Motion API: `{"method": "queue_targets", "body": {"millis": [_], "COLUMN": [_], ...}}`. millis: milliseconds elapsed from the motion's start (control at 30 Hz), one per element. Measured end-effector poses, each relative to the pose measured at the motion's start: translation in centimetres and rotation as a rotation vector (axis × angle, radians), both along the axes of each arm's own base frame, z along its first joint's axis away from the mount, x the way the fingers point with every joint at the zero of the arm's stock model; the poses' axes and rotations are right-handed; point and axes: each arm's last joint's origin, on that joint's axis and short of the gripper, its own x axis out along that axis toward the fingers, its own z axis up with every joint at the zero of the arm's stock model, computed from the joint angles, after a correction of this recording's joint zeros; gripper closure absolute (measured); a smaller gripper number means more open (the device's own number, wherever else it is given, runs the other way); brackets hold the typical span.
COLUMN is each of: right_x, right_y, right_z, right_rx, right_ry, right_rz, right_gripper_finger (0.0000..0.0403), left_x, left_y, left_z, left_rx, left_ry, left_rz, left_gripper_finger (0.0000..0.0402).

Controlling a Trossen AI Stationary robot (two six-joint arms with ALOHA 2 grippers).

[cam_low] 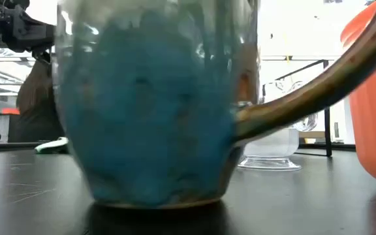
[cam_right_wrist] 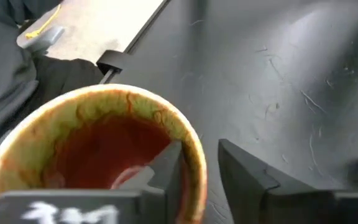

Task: Stack small to large cups/mugs on shelf
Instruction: Put the brown mug on the shelf

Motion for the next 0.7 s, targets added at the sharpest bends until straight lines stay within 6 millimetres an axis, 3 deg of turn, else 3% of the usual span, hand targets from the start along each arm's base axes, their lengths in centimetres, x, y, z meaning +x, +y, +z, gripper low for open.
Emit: {"method": "queue_targets", "body": {"millis": [233,700], "right_x": [0.14,0.15], "right_y": [0.01,-0.33], "right_z": [0.16,0.79], "right_rx": [0.009,0.055], "right_ry": [-0.019,-0.020], "right_rz": [-0.004,-0.042], "right_gripper_finger": [0.0391,0.0394], "left_x": [0.00,0.00], "left_y": [0.00,-0.01], "left_z": [-0.01,-0.07], "left_rx": [-0.016,-0.020], "left_ry": [0.000,0.006], "left_rz": [-0.001,-0.002], "left_gripper_finger": [0.0380,0.0380]}}
